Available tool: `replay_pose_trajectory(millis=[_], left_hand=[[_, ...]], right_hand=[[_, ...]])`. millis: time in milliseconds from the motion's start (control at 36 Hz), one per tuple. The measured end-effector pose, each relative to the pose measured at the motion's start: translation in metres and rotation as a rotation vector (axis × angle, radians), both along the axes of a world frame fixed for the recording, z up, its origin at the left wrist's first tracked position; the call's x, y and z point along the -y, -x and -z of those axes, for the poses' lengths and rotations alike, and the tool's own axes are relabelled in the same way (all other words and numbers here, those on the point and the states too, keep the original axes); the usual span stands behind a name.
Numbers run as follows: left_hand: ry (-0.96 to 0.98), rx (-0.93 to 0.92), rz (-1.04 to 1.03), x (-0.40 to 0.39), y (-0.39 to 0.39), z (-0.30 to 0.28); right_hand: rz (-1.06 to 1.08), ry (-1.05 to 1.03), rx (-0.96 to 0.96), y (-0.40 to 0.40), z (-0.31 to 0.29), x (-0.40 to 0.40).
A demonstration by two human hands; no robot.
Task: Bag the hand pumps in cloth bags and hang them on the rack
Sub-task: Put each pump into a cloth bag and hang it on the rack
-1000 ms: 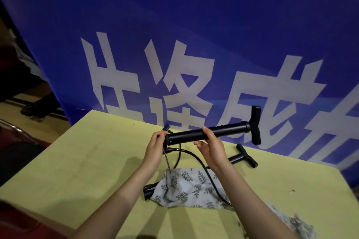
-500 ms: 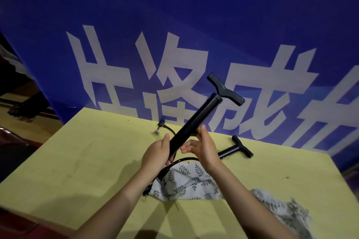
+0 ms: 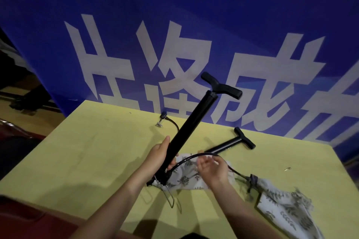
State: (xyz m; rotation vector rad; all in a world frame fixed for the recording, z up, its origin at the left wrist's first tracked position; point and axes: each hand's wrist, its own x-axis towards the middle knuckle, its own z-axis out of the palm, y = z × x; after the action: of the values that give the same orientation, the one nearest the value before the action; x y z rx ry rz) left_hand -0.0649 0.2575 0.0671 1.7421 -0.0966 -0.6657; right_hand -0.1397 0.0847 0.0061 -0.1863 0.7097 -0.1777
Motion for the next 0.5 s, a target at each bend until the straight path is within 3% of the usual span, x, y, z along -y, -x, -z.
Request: replay_pose_trajectory(millis=[139,333,389,500], left_hand=[[0.051,0.086,0.022,-0.016,0.001,0.007],[-0.028,0.244,0.086,-0.03,0.012,0.018],[-0.015,0.249,0.066,-0.033,0.012,0.018],[0.061,0.297,0.037,-0.034,0.01,0.013]], right_hand=[[0.234,-0.075,-0.096,-0.008,0.002,0.032],[0.152,0.141,0.022,-0.018,-0.018,0.028],[0.121,0.264,0.061,-0.018,-0.03,0.029],[-0.007,0.723,0.007,-0.018,-0.058,0.041]])
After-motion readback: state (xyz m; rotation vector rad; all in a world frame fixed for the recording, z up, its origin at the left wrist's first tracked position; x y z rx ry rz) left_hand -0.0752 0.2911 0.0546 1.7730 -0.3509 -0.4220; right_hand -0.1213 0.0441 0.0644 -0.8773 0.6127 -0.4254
